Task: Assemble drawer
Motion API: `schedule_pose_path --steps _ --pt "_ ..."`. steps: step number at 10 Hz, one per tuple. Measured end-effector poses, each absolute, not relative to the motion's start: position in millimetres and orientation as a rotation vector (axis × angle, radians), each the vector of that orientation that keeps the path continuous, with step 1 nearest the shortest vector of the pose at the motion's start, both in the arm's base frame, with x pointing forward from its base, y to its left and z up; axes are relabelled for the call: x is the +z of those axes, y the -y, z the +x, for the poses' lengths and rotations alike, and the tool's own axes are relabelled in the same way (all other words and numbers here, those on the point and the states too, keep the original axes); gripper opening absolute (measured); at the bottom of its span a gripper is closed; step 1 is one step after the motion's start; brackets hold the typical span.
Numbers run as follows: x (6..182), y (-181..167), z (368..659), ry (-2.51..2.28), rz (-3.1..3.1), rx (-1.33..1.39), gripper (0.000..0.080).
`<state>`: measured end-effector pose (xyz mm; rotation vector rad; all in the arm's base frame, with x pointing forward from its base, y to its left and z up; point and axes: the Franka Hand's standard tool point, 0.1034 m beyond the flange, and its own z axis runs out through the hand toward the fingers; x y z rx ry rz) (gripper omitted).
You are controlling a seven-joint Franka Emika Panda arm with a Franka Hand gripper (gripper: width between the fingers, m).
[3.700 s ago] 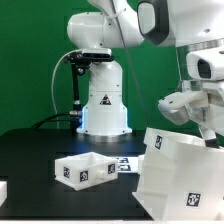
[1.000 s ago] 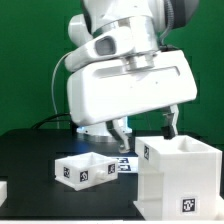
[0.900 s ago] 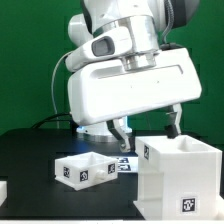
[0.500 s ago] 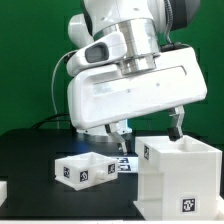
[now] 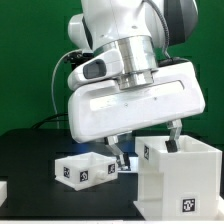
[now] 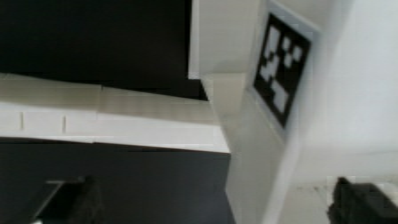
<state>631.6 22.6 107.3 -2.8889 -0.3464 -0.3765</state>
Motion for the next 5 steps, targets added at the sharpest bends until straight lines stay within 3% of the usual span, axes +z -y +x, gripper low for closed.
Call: schedule_pose_path --steps 1,2,3,4,5 --pt "107.3 -22.6 631.6 0.347 -2.889 -0.376 0.0466" --pt "107.2 -22.6 631.6 0.347 -2.889 -0.376 0.0466" --pt "107.2 -22.7 631.6 0.347 -2.889 -0.376 0.0247" --pt "107.2 -22.7 631.6 0.347 -2.889 -0.376 0.0108" --pt "107.4 -22.8 631.8 0.348 -2.889 -0.378 0.0039"
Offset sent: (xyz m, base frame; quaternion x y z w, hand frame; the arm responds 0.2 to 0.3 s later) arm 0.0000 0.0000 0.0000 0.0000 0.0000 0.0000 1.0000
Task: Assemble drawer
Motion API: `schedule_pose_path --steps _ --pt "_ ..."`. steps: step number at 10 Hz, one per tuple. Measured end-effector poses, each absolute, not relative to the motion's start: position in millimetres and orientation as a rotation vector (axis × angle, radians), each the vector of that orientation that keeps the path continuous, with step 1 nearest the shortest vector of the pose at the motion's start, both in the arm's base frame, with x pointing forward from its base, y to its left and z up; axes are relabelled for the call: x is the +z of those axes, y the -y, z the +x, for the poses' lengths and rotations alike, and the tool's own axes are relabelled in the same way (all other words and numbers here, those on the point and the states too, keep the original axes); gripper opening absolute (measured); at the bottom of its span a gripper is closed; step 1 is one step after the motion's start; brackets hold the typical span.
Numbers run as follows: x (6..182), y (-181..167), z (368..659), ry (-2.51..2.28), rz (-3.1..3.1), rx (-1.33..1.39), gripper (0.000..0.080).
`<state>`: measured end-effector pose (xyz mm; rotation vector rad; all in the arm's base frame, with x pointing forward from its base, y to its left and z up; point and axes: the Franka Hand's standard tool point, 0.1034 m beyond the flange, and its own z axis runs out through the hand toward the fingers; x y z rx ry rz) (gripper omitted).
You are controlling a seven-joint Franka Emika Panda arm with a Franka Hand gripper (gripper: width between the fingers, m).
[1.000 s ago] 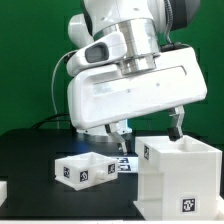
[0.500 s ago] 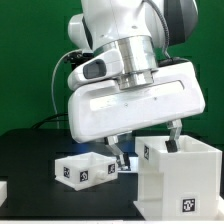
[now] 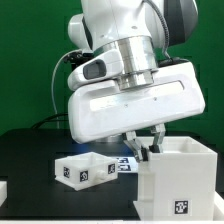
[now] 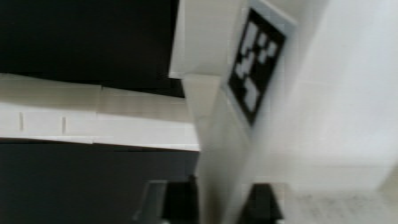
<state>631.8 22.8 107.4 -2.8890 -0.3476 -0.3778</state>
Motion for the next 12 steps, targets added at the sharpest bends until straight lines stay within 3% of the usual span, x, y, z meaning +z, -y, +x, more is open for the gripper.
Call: schedule_pose_path --steps 6,12 --pt "108.2 -38.1 640.7 -0.001 -2.917 -0.436 0.0038" --pt "108.3 -35.9 647.1 0.005 -2.918 -0.472 0.0038"
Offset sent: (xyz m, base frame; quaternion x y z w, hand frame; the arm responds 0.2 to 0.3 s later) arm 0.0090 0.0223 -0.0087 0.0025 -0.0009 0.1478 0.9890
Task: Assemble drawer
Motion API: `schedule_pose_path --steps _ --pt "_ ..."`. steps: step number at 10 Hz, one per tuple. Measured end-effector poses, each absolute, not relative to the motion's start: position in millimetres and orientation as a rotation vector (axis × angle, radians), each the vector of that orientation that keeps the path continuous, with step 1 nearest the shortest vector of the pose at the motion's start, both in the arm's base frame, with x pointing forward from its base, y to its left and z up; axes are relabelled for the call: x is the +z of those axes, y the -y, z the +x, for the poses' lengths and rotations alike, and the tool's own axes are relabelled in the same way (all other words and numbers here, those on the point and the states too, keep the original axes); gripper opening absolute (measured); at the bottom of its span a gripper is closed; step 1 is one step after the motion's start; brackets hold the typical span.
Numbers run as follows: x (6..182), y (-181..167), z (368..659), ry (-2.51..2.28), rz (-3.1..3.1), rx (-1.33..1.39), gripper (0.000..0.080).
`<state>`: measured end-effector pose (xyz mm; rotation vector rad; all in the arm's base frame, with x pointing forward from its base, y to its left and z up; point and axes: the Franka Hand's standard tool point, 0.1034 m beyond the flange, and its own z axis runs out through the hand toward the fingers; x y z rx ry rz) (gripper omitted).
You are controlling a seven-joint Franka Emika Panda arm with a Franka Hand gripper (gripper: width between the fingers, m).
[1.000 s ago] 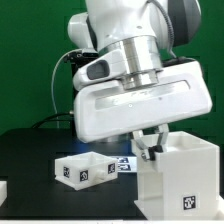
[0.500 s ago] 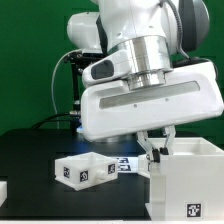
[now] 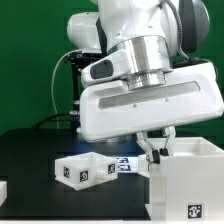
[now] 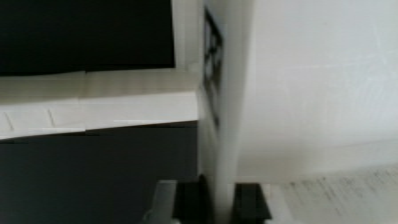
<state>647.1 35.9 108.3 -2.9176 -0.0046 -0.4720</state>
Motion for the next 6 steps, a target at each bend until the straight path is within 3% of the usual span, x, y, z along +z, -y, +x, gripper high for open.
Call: schedule_pose_path --steps 2,3,5,6 --pt "107.8 -34.6 646.9 0.007 -2.919 -0.471 0.0038" --pt "107.7 -34.5 646.8 0.008 -2.92 -0.471 0.0137" --pt "116.3 -29.1 646.1 0.1 -2.931 -0.466 0.0411" --pt "126.5 -27.4 644.2 0.116 -2.936 -0.471 0.0411"
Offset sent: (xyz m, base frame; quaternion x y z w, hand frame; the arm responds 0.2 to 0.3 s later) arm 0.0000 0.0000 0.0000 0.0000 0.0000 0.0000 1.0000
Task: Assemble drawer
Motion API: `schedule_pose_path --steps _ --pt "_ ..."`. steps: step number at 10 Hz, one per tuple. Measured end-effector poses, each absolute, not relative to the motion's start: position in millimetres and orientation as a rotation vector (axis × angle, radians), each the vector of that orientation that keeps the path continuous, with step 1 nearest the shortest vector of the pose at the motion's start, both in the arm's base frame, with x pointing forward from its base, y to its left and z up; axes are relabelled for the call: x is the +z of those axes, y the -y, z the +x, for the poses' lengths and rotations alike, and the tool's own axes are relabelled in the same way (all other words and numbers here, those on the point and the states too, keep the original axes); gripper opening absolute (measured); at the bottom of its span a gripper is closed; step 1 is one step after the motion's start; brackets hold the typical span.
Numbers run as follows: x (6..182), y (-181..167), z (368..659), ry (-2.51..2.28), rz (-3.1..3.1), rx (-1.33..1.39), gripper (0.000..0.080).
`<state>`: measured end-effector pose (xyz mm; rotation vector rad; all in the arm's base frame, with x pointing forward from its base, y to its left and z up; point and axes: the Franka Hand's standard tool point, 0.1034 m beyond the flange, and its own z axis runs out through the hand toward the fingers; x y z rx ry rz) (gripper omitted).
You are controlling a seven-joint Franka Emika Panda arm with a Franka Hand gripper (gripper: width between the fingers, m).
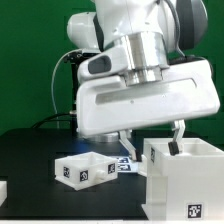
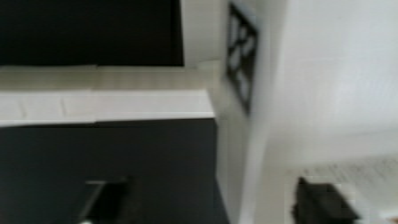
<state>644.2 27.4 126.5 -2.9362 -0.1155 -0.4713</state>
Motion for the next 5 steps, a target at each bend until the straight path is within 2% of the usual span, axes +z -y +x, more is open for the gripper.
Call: schedule_pose_path --steps 1,2,3,5 --pt "142.2 -20.8 640.1 0.242 -2.952 -0.492 0.058" --pt "158.1 -8.9 637.3 0.399 -2.962 -0.51 0.0628" --pt "171.7 6.1 638.3 0.635 -2.957 -0.542 0.0645" --pt "163.5 25.1 636.9 0.931 -2.924 -0.566 0.0648"
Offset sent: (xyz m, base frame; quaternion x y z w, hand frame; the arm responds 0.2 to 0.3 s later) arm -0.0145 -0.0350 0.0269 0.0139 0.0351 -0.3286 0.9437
